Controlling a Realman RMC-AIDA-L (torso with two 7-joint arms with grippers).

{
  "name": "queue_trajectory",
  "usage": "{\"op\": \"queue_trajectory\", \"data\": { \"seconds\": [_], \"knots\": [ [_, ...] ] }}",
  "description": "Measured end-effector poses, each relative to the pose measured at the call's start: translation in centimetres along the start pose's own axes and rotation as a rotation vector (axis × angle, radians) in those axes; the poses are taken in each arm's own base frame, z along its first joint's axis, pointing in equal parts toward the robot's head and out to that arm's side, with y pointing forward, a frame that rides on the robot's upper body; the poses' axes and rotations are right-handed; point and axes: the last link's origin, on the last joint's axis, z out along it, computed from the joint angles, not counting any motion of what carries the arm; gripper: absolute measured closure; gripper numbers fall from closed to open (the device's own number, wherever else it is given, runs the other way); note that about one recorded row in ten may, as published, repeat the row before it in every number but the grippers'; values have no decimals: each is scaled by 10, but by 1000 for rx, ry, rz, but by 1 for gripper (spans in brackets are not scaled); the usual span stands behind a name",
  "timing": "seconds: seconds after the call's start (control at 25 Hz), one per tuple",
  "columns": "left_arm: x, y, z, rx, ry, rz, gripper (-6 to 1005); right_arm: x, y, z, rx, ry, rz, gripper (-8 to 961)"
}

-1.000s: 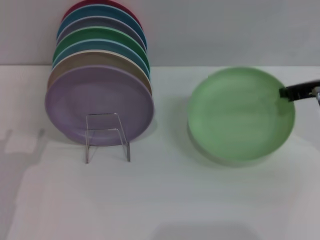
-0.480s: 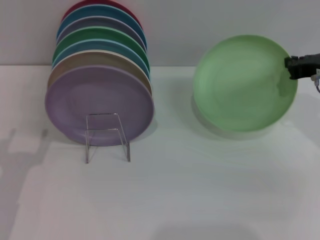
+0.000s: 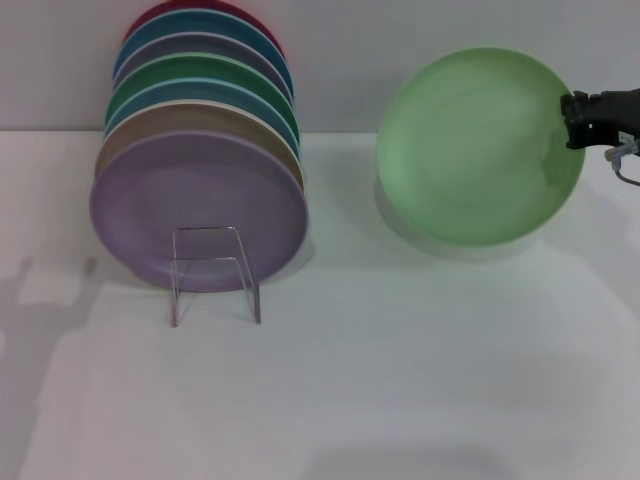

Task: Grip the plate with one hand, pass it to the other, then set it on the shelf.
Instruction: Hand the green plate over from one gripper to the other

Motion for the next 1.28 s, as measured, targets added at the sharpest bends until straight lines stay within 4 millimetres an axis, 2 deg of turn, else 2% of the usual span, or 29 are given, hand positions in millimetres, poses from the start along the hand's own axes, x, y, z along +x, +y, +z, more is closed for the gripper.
{"op": "queue_trajectory", "data": {
  "seconds": [0.68,1.0,1.28],
  "knots": [
    [0,1,3,-5,2,-3,185,8,17,1,145,-178,-148,941],
    [0,1,4,-7,3,1,185,24,31,-4,277,-351,-194,940],
    [-1,3,3,-10,2,-6,185,50,37,0,309,-445,-79,939]
  ]
}}
